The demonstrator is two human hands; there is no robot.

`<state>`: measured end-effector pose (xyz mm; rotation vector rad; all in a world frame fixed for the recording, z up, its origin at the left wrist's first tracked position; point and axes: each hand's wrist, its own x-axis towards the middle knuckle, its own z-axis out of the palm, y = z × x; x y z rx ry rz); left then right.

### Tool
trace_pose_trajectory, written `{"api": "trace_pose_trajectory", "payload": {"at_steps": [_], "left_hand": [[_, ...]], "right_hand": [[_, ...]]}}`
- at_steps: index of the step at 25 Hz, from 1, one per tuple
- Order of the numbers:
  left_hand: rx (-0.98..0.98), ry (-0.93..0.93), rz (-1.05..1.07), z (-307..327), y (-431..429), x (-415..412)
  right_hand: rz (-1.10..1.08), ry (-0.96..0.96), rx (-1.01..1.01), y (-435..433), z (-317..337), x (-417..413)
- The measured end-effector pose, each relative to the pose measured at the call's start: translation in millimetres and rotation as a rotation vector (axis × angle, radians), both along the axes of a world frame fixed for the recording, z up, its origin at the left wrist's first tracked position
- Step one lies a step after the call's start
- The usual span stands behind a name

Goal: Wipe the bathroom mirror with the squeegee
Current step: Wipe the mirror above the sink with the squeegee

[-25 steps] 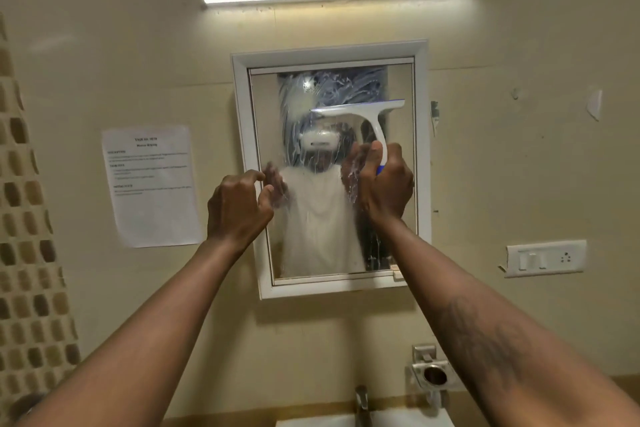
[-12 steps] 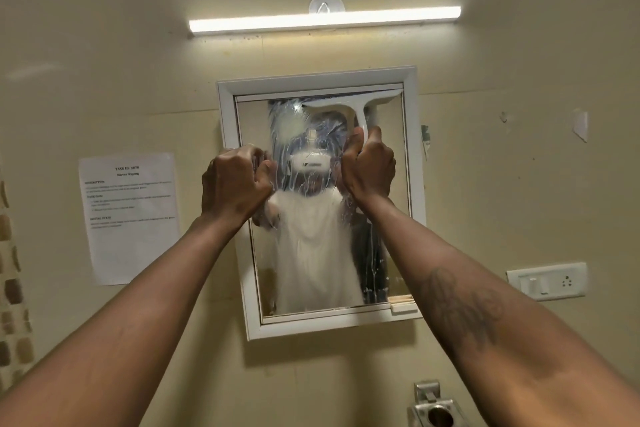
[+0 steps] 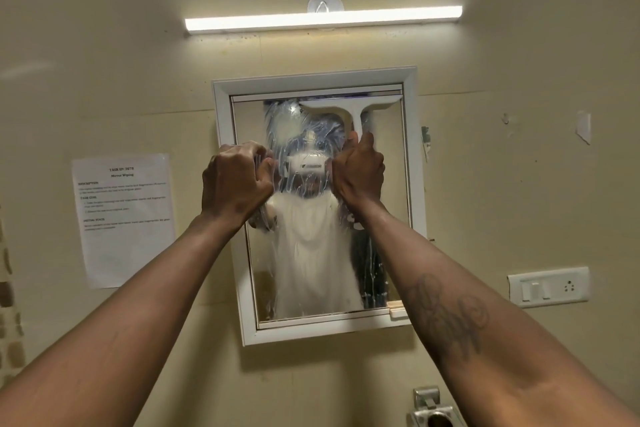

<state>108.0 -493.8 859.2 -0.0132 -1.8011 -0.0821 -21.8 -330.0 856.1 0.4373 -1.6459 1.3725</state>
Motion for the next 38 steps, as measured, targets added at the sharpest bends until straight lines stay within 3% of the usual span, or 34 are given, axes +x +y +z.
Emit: {"api": "trace_pose_trajectory", "payload": {"at_steps": [5, 11, 24, 28, 33, 38], "left_hand": [[0.041, -0.013, -0.023, -15, 3, -1], [0.076, -0.072, -0.013, -38, 9, 4], [0.120, -0.192, -0.011, -88, 23, 27], [0.107, -0.178, -0.008, -83, 26, 36], [0.073, -0.100, 0.017, -47, 21, 41], [0.046, -0.028, 0.007, -17, 11, 46]], "right_hand": [[-0.050, -0.029, 0.005, 3, -44, 0], [-0.078, -0.147, 0.147, 4, -100, 3], [-0.028, -0.252, 0.106, 23, -215, 40], [-0.035, -0.216, 0.106, 26, -192, 52], [-0.011, -0.064, 0.144, 9, -97, 59], [0.030, 0.041, 0.021, -14, -28, 55]]}}
